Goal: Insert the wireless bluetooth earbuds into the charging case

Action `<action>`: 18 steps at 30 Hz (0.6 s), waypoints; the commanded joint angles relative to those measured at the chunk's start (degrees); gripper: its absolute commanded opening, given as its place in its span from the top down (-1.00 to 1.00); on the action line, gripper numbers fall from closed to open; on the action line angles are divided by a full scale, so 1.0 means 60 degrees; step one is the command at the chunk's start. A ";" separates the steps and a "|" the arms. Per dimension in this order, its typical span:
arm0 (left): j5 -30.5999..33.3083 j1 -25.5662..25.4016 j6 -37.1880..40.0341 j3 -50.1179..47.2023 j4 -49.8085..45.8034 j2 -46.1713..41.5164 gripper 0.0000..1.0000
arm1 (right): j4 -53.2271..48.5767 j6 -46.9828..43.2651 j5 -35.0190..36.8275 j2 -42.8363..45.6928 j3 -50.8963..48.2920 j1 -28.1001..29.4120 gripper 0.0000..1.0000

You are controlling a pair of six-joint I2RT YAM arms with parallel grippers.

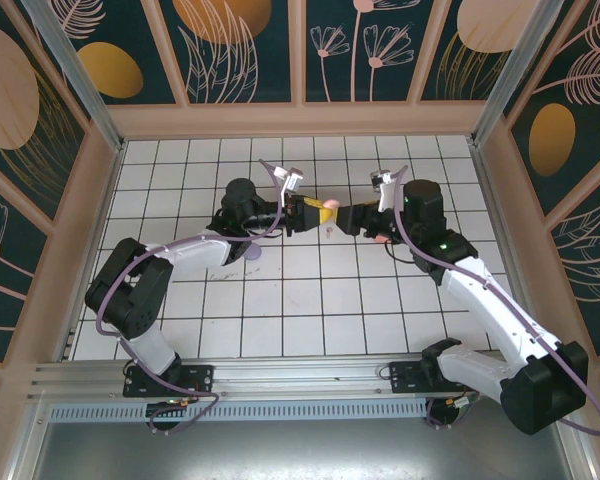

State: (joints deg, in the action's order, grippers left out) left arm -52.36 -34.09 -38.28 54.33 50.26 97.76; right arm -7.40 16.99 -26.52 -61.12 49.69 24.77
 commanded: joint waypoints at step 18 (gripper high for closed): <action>-0.0488 0.0023 0.0251 0.0448 -0.0100 -0.0498 1.00 | 0.0777 0.0082 0.0348 -0.0272 -0.0452 -0.0640 -0.32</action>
State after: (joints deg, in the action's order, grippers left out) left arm -53.41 -33.87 -37.69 56.05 48.56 97.30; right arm -4.93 16.99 -26.39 -62.26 48.31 22.15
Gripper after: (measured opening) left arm 0.213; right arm 0.663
